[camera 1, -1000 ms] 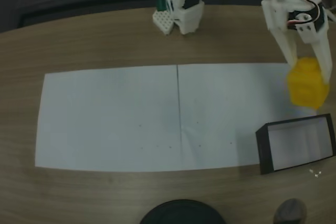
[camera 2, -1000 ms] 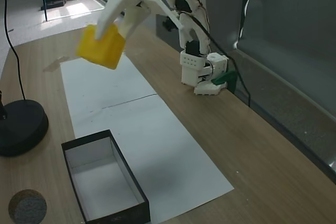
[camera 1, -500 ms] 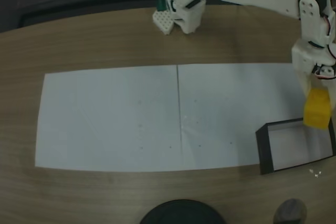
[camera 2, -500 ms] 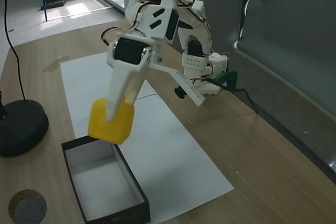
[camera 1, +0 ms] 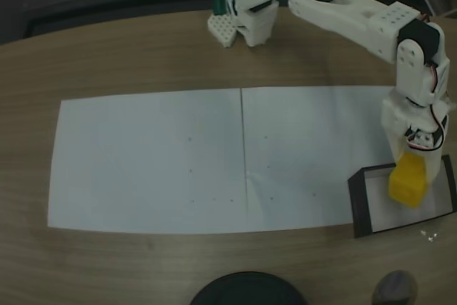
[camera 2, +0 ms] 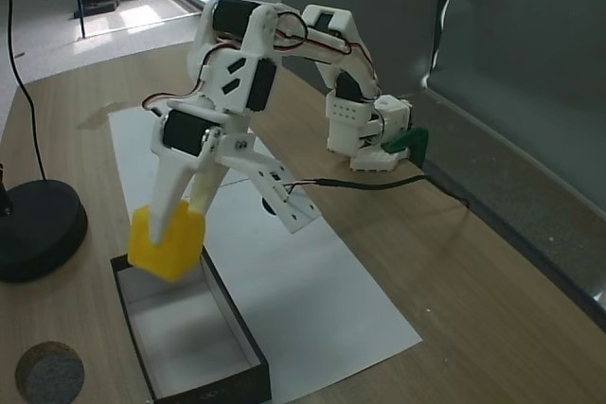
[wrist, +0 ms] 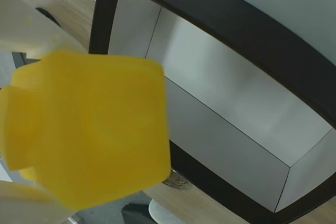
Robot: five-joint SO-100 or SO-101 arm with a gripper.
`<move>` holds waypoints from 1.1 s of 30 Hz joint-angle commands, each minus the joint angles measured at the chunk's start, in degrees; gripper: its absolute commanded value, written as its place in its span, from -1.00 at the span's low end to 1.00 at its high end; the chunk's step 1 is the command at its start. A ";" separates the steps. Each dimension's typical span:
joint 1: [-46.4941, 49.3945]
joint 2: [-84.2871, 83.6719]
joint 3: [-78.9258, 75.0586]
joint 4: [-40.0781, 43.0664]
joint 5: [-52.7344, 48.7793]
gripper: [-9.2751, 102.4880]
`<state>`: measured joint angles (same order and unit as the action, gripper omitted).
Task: Grab a yellow square and put it in the box.
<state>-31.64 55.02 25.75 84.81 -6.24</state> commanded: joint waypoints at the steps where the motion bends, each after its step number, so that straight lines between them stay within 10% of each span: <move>1: -0.35 1.76 -2.64 -0.70 0.35 -0.57; 20: -0.62 3.08 -2.99 0.62 3.08 -0.34; 26: 0.97 10.28 -10.90 10.90 2.55 -0.81; 33: 8.61 32.34 -9.05 14.85 4.13 -0.82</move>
<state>-25.49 73.04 16.79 99.58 -2.90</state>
